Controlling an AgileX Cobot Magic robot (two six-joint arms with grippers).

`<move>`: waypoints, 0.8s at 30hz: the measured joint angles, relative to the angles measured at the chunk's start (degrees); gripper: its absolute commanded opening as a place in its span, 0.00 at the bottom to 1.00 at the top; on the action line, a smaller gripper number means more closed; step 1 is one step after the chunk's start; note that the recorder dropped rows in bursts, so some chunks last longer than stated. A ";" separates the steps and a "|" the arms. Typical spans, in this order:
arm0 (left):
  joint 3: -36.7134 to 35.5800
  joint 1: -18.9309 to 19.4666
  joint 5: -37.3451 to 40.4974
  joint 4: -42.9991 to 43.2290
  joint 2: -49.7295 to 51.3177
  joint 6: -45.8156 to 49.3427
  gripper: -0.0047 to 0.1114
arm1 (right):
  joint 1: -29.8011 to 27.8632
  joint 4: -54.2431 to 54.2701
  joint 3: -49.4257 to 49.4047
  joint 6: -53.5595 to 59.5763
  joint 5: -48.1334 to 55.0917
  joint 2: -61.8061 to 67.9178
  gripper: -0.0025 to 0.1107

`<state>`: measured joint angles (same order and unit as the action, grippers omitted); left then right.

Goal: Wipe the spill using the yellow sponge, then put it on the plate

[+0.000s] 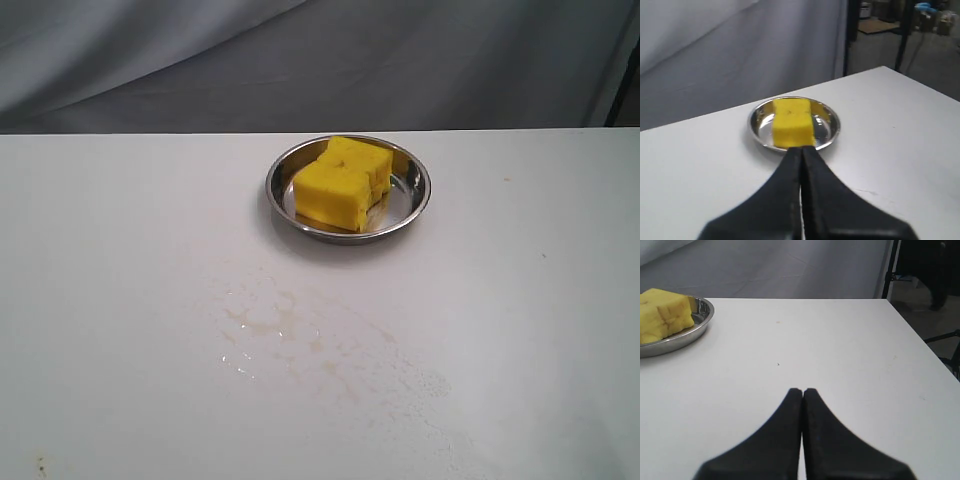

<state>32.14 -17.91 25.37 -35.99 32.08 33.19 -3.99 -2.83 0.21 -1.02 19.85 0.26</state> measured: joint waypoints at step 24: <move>-15.24 0.00 -12.54 40.48 -14.39 -44.95 0.04 | 0.00 0.00 0.00 0.00 0.00 0.00 0.02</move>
<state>16.89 -17.91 12.83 4.49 17.69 -11.76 -3.99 -2.83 0.21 -1.02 19.85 0.26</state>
